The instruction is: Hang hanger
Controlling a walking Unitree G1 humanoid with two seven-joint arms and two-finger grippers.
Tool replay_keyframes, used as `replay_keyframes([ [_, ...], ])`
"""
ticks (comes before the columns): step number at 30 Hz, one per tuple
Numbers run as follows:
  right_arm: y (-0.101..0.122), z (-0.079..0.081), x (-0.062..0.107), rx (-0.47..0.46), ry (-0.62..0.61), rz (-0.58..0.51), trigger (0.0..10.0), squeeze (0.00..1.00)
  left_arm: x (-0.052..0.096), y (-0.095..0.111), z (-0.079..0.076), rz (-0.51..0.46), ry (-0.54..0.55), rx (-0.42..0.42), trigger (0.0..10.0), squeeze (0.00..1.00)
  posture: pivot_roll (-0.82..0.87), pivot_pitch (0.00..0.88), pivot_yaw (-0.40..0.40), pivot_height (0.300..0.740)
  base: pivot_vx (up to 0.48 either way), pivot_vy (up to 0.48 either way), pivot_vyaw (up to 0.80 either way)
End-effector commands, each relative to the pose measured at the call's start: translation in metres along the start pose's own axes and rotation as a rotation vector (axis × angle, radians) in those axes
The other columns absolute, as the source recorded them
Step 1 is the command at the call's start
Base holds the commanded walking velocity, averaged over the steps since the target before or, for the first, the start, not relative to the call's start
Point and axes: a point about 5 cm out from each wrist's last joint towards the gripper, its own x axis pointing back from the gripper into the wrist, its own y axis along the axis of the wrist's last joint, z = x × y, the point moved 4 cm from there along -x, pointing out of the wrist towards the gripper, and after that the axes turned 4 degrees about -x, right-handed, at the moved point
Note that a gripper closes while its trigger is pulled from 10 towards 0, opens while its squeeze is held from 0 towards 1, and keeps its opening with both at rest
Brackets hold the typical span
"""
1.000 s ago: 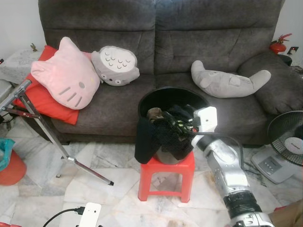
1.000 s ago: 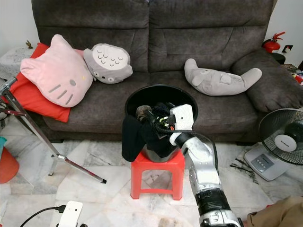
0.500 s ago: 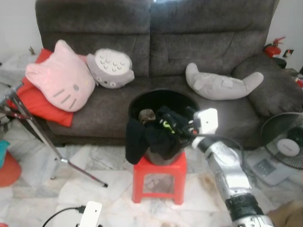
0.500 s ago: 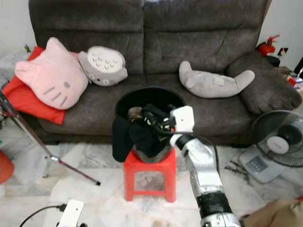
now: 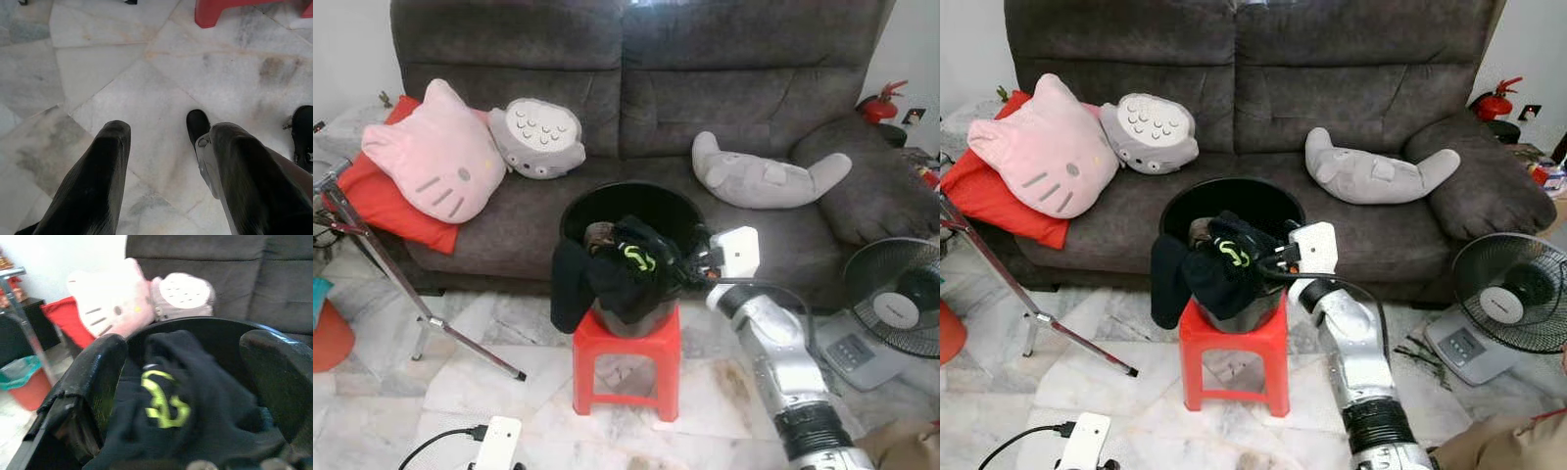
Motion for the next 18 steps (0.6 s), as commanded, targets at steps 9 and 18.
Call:
replay_keyframes([
  [9, 0.0024, 0.0019, -0.0034, 0.004, -0.002, -0.002, 10.0, 0.00, -0.0002, -0.0003, 0.0046, 0.006, 0.004, 0.009, 10.0, 0.00, -0.07, 0.000, 0.026, 0.740, 0.081, 0.000, 0.00],
  [18, -0.0005, 0.0057, -0.0038, 0.005, 0.009, 0.007, 10.0, 0.00, 0.0000, -0.0014, 0.0047, 0.010, 0.001, 0.005, 10.0, 0.00, -0.07, 0.000, 0.026, 0.740, 0.249, 0.000, 0.00],
])
